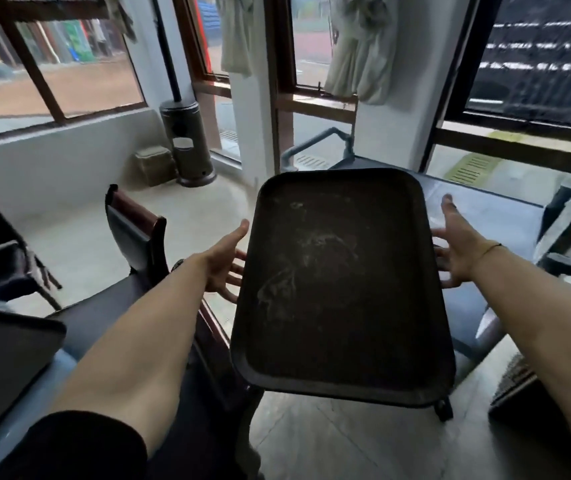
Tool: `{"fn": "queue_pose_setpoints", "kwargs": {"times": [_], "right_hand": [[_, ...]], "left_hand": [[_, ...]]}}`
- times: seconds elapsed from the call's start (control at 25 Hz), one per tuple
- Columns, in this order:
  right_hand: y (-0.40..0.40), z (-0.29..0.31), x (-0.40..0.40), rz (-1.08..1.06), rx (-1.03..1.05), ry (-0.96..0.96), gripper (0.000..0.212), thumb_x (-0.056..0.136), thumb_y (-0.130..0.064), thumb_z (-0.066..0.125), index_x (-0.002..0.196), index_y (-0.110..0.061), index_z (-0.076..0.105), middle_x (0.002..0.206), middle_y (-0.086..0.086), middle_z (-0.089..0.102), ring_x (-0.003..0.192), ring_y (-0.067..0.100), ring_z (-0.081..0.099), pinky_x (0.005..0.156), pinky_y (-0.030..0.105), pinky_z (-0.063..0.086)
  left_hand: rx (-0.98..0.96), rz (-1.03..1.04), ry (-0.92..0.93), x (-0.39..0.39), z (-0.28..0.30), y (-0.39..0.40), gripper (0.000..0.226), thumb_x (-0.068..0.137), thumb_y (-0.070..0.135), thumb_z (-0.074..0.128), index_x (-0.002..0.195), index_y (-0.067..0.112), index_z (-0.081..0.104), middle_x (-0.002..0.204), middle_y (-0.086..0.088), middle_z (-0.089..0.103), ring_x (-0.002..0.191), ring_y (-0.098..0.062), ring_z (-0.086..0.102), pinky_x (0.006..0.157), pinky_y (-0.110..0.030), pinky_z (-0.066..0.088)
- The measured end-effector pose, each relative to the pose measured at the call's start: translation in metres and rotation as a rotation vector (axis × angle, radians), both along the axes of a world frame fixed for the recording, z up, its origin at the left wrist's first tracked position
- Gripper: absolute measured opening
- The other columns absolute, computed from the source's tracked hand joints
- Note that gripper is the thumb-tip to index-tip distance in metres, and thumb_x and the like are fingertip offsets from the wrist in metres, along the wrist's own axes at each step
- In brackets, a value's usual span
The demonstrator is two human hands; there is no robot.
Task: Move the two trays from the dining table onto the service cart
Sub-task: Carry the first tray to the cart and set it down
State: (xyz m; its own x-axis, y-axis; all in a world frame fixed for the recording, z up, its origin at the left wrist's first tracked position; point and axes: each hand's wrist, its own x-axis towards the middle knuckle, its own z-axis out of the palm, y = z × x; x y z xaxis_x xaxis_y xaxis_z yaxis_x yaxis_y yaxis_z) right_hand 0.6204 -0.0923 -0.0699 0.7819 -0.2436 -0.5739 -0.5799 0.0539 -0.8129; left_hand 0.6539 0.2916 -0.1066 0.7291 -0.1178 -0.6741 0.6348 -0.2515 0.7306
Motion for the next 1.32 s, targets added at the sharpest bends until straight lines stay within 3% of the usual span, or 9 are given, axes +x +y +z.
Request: {"fn": "queue_pose_setpoints", "kwargs": {"times": [0.4, 0.48, 0.56, 0.76, 0.92, 1.04, 1.2, 1.32], "right_hand": [[-0.046, -0.020, 0.080, -0.181, -0.016, -0.008, 0.093, 0.067, -0.094, 0.030, 0.123, -0.024, 0.056, 0.115, 0.008, 0.058, 0.111, 0.033, 0.053, 0.097, 0.056, 0.039], [-0.060, -0.021, 0.106, -0.199, 0.005, -0.018, 0.093, 0.066, -0.094, 0.032, 0.123, -0.025, 0.056, 0.117, 0.008, 0.057, 0.104, 0.034, 0.055, 0.085, 0.052, 0.047], [-0.074, -0.020, 0.135, -0.205, 0.011, -0.030, 0.092, 0.067, -0.094, 0.031, 0.123, -0.025, 0.055, 0.117, 0.007, 0.057, 0.098, 0.032, 0.054, 0.070, 0.045, 0.046], [-0.119, -0.018, 0.209, -0.183, 0.015, -0.004, 0.093, 0.075, -0.089, 0.025, 0.137, -0.024, 0.048, 0.137, 0.009, 0.048, 0.125, 0.037, 0.042, 0.098, 0.059, 0.032], [-0.159, -0.012, 0.261, -0.182, 0.050, -0.011, 0.090, 0.078, -0.087, 0.026, 0.137, -0.023, 0.048, 0.139, 0.010, 0.049, 0.125, 0.035, 0.044, 0.103, 0.059, 0.032], [-0.184, -0.011, 0.290, -0.193, 0.072, -0.015, 0.090, 0.077, -0.088, 0.027, 0.136, -0.023, 0.050, 0.135, 0.010, 0.051, 0.122, 0.035, 0.046, 0.102, 0.059, 0.033], [-0.205, -0.014, 0.317, -0.218, 0.083, -0.016, 0.091, 0.076, -0.088, 0.027, 0.136, -0.024, 0.049, 0.137, 0.010, 0.049, 0.125, 0.036, 0.044, 0.104, 0.060, 0.032], [-0.213, -0.017, 0.335, -0.238, 0.078, -0.016, 0.090, 0.076, -0.088, 0.028, 0.137, -0.024, 0.048, 0.138, 0.010, 0.048, 0.126, 0.037, 0.043, 0.104, 0.060, 0.032]], "left_hand": [[-0.007, -0.134, 0.013, 0.138, -0.013, -0.056, 0.100, 0.075, 0.091, 0.034, 0.133, 0.011, 0.049, 0.132, -0.019, 0.055, 0.120, -0.040, 0.053, 0.091, -0.062, 0.048], [0.001, -0.148, 0.010, 0.168, -0.018, -0.073, 0.100, 0.075, 0.090, 0.034, 0.133, 0.011, 0.049, 0.130, -0.019, 0.055, 0.120, -0.039, 0.054, 0.088, -0.061, 0.049], [0.007, -0.149, 0.002, 0.195, -0.021, -0.090, 0.099, 0.075, 0.090, 0.033, 0.133, 0.011, 0.048, 0.128, -0.017, 0.056, 0.118, -0.039, 0.054, 0.084, -0.059, 0.050], [0.026, -0.148, -0.013, 0.279, -0.012, -0.137, 0.097, 0.073, 0.091, 0.034, 0.128, 0.014, 0.050, 0.121, -0.015, 0.058, 0.113, -0.038, 0.056, 0.086, -0.060, 0.048], [0.044, -0.111, -0.033, 0.339, -0.001, -0.176, 0.097, 0.077, 0.089, 0.032, 0.131, 0.011, 0.053, 0.130, -0.017, 0.057, 0.118, -0.037, 0.055, 0.099, -0.063, 0.043], [0.073, -0.084, -0.026, 0.368, 0.001, -0.204, 0.094, 0.080, 0.086, 0.031, 0.135, 0.012, 0.048, 0.135, -0.017, 0.053, 0.124, -0.039, 0.050, 0.100, -0.064, 0.040], [0.075, -0.100, -0.032, 0.406, -0.001, -0.230, 0.092, 0.081, 0.086, 0.031, 0.130, 0.010, 0.050, 0.123, -0.016, 0.055, 0.125, -0.040, 0.050, 0.105, -0.066, 0.037], [0.077, -0.134, -0.039, 0.437, -0.006, -0.240, 0.094, 0.079, 0.088, 0.032, 0.129, 0.011, 0.053, 0.118, -0.014, 0.059, 0.117, -0.036, 0.055, 0.096, -0.060, 0.046]]}}
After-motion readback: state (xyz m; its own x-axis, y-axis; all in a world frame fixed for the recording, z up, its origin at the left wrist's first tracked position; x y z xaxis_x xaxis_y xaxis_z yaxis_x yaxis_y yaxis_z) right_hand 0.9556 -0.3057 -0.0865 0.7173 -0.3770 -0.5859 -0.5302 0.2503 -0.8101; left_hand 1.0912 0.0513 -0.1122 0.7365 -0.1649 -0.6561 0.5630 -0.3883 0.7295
